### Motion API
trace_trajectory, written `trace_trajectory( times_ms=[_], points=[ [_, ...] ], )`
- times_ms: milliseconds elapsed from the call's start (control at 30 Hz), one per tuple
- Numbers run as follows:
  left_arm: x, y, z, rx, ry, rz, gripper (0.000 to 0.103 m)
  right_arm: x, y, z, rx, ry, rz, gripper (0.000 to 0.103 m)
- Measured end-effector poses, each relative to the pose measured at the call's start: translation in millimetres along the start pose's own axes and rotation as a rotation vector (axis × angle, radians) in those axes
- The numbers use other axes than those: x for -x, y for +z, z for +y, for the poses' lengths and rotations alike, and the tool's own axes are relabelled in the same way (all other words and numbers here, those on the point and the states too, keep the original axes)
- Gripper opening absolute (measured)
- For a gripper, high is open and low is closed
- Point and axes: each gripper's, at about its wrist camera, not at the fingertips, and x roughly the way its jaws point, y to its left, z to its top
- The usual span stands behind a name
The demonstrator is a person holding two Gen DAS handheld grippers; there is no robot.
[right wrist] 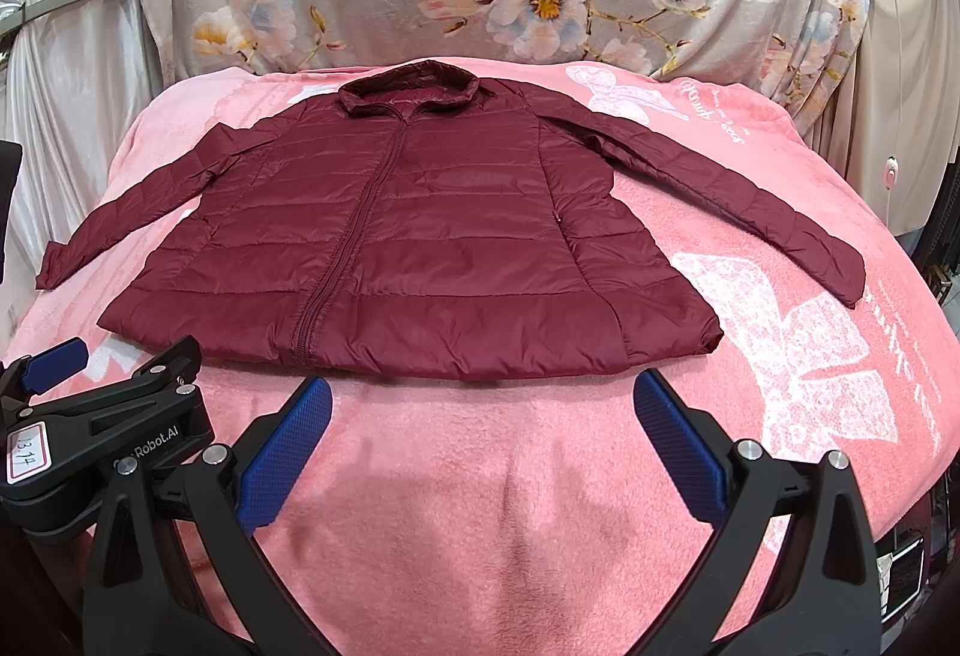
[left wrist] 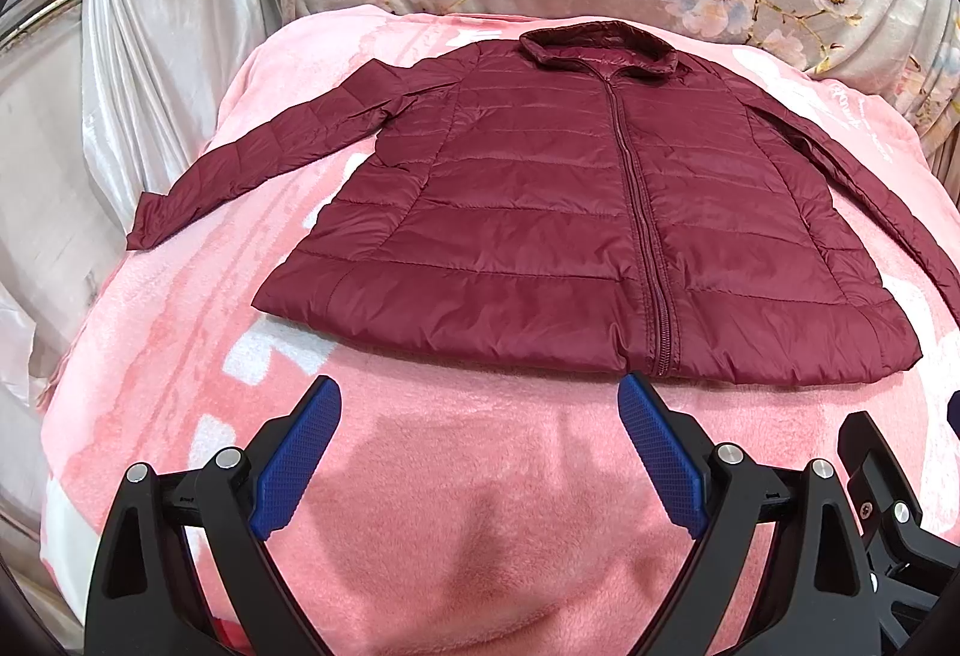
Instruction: Fold large clothes
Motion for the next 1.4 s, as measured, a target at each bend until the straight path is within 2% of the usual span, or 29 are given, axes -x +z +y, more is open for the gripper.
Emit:
trace_trajectory(
  times_ms=[467, 1100, 1233, 1400],
  points=[
    [-0.2, 0.1, 3.6, 0.002, 0.0, 0.002, 0.091, 0.5, 0.8, 2.2, 0.001, 0.0, 0.005, 0.098],
    [-15.7, -1.3, 3.5, 0.007, 0.009, 0.034, 0.091, -24.9, -2.3, -1.9, -0.001, 0.012, 0.041, 0.098],
    [-25.7, 1.8, 9.2, 0.023, 0.024, 0.048, 0.091, -36.2, 2.9, -23.9, -0.056, 0.032, 0.047, 0.098],
    [-37.6, 9.6, 19.7, 0.05, 0.059, 0.052, 0.091, -58.2, 13.7, -94.7, -0.237, -0.012, 0.053, 0.098]
  ],
)
